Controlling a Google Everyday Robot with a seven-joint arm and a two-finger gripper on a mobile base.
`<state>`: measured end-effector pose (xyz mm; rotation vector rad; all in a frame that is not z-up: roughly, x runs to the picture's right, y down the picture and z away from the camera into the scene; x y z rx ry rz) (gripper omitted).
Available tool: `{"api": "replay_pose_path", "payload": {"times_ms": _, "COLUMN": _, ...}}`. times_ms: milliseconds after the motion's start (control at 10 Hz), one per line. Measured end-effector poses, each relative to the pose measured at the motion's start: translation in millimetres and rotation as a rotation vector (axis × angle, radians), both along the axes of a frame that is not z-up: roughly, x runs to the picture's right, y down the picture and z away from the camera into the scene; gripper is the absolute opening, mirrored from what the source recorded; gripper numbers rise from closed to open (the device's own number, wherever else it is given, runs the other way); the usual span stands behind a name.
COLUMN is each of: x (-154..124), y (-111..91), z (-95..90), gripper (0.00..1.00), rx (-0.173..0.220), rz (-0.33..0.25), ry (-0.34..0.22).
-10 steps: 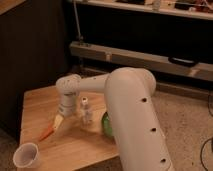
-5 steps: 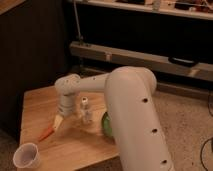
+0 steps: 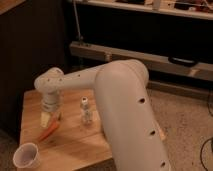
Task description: Place the pepper in the ceramic cup
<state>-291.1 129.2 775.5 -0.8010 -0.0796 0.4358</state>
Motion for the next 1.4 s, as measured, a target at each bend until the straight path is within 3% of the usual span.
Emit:
{"api": "replay_pose_path", "payload": {"times_ms": 400, "x": -0.6, "y": 0.7, "z": -0.3, "gripper": 0.80, "rx": -0.003, "rz": 0.001, "ry": -0.001}}
{"api": "replay_pose_path", "payload": {"times_ms": 600, "x": 0.6, "y": 1.1, "z": 0.3, "gripper": 0.80, "rx": 0.016, "rz": -0.020, "ry": -0.020}}
{"api": "replay_pose_path", "payload": {"times_ms": 800, "x": 4.9, "y": -0.9, "z": -0.7, "gripper": 0.80, "rx": 0.060, "rz": -0.080, "ry": -0.124}}
{"api": "replay_pose_path", "payload": {"times_ms": 900, "x": 7.6, "y": -2.9, "z": -2.7, "gripper": 0.80, "rx": 0.097, "rz": -0.119, "ry": -0.218}}
{"api": "replay_pose_path", "payload": {"times_ms": 1100, "x": 14.2, "y": -14.7, "z": -13.4, "gripper": 0.80, "rx": 0.149, "rz": -0.106, "ry": -0.402}}
{"api": "replay_pose_path", "payload": {"times_ms": 1200, "x": 11.9, "y": -17.0, "z": -16.2, "gripper": 0.80, "rx": 0.152, "rz": -0.112, "ry": -0.441}}
{"api": "replay_pose_path", "payload": {"times_ms": 1400, "x": -1.4, "y": -19.1, "z": -15.7, "gripper": 0.80, "rx": 0.143, "rz": -0.206, "ry": -0.456}}
